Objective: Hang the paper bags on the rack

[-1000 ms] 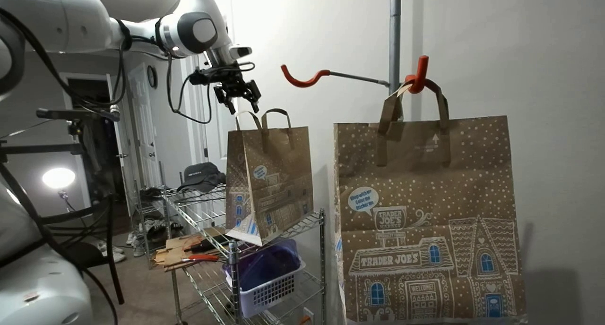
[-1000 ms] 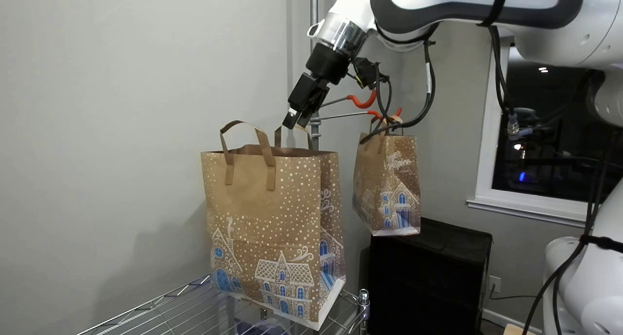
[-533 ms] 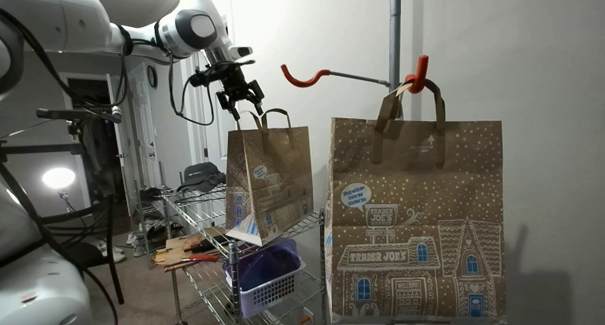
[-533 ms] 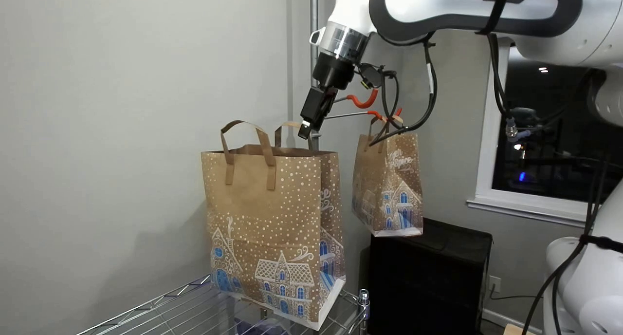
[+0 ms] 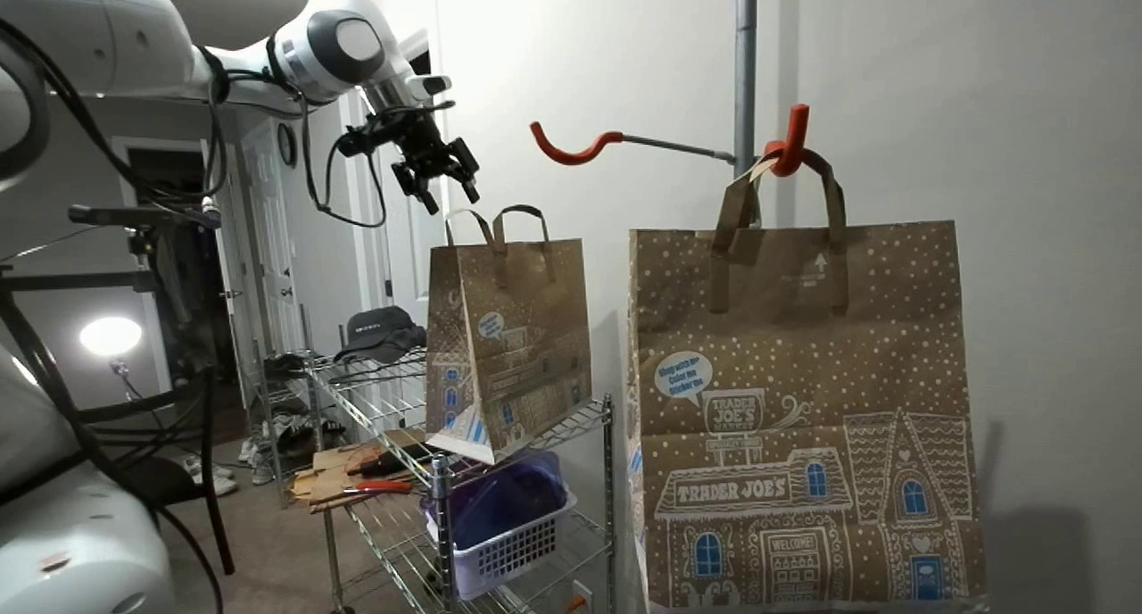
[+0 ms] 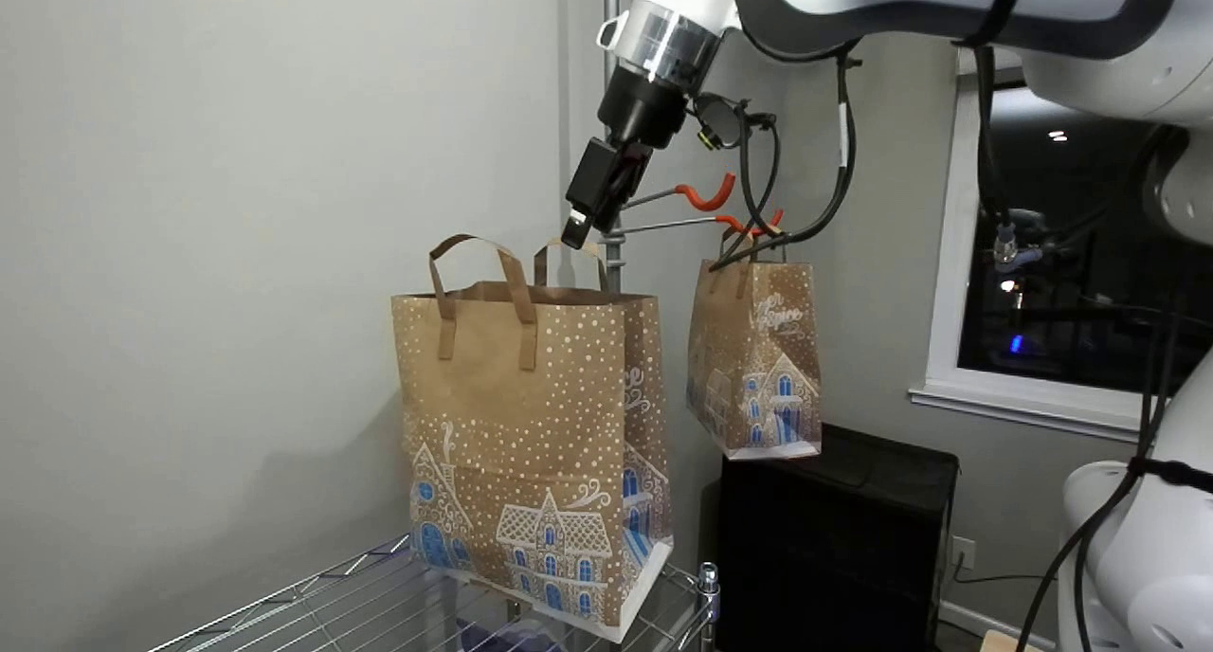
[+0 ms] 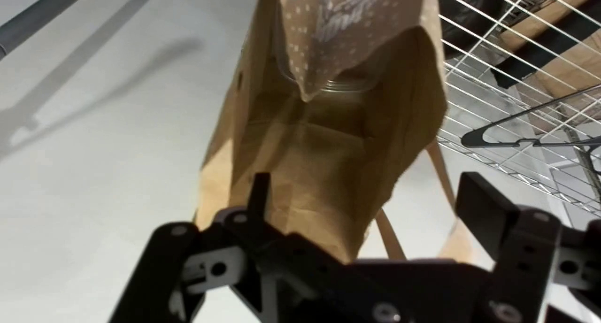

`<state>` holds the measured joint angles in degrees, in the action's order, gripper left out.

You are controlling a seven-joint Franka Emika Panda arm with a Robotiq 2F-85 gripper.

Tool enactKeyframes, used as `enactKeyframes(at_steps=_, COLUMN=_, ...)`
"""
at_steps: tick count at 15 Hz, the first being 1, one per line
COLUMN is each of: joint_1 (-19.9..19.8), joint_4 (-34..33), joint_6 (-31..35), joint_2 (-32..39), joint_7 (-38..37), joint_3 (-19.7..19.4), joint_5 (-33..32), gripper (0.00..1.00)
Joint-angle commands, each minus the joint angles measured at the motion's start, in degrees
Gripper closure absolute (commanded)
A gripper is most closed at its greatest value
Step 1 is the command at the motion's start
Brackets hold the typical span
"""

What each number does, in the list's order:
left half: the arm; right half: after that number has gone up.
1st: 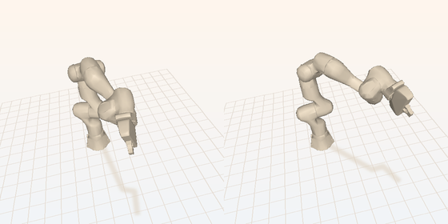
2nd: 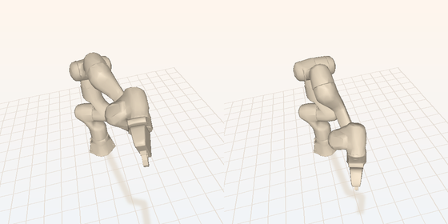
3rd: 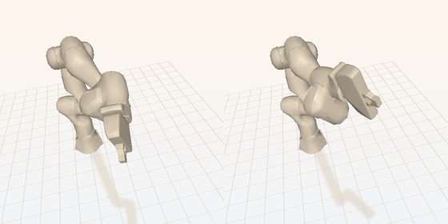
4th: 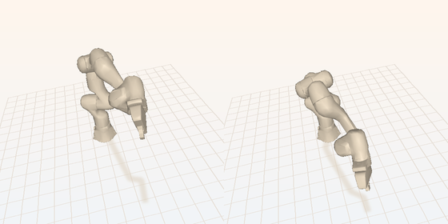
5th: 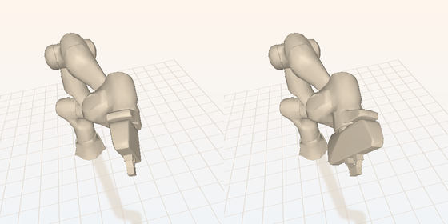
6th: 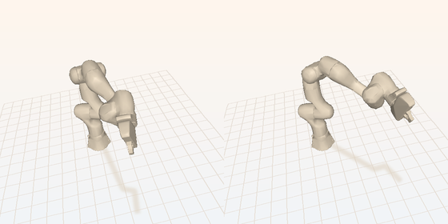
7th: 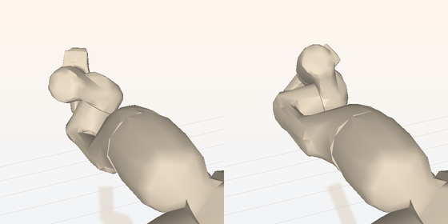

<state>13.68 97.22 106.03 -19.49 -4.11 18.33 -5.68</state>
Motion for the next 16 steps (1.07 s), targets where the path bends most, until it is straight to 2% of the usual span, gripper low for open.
enactKeyframes(at_steps=1, joint_1=0.1, joint_4=-2.5, joint_6=0.6, joint_2=1.5, joint_7=-5.7, joint_3=5.1, joint_5=-4.2, gripper=0.00)
enactKeyframes(at_steps=4, joint_1=-0.8, joint_4=-3.2, joint_6=2.8, joint_2=4.3, joint_7=-10.6, joint_3=8.6, joint_5=-9.1, gripper=0.00)
enactKeyframes(at_steps=7, joint_1=-0.5, joint_4=-4.8, joint_6=5.5, joint_2=8.5, joint_7=-14.8, joint_3=10.1, joint_5=-13.1, gripper=0.00)
enactKeyframes(at_steps=11, joint_1=0.3, joint_4=-8.3, joint_6=7.5, joint_2=14.0, joint_7=-19.7, joint_3=11.2, joint_5=-24.1, gripper=0.00)
enactKeyframes(at_steps=16, joint_1=2.7, joint_4=-12.0, joint_6=0.3, joint_2=16.7, joint_7=-22.4, joint_3=9.7, joint_5=-36.1, gripper=0.00)
